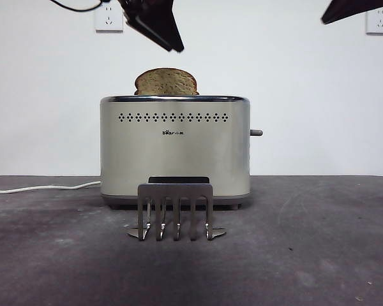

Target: Pick up a slice of bread from the rack,put the bread on the toaster,press the button

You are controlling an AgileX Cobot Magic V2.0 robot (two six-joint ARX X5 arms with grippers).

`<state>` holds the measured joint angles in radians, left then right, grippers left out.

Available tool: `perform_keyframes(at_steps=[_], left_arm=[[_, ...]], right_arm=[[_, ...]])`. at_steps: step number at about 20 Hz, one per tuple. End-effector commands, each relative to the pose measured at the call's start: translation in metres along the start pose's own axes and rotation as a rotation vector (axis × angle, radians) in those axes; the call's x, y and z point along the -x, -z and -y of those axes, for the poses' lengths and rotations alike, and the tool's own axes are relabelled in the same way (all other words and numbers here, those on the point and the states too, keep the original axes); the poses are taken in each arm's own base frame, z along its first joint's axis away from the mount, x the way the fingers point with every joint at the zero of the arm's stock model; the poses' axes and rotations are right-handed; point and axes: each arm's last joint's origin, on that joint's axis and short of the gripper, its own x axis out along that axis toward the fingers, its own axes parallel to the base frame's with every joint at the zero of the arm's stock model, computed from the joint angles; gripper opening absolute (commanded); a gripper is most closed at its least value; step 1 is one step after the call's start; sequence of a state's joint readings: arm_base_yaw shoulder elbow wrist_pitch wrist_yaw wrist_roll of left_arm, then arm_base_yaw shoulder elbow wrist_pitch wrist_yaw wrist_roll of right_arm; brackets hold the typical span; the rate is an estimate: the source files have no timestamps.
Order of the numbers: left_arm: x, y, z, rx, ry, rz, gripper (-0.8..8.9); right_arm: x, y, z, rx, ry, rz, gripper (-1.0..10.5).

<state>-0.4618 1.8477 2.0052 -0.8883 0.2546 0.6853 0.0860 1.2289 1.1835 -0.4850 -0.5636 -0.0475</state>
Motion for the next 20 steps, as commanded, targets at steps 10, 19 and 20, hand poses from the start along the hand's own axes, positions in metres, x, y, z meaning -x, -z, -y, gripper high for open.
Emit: perform_keyframes(at_steps=[10,19,20], left_arm=[[0.114,-0.016,0.027,0.352,-0.045,0.122,3.23],[0.169,-0.013,0.048,0.383,-0.062,0.161,3.23],[0.172,-0.012,0.049,0.384,-0.061,0.160,3.23]], right_arm=[[-0.106,0.009,0.061,-0.262,-0.192,0.089,-0.1],[-0.161,0.018,0.091,-0.350,-0.237,0.053,-0.1],[-0.164,0.018,0.093,-0.356,-0.237,0.050,-0.1]])
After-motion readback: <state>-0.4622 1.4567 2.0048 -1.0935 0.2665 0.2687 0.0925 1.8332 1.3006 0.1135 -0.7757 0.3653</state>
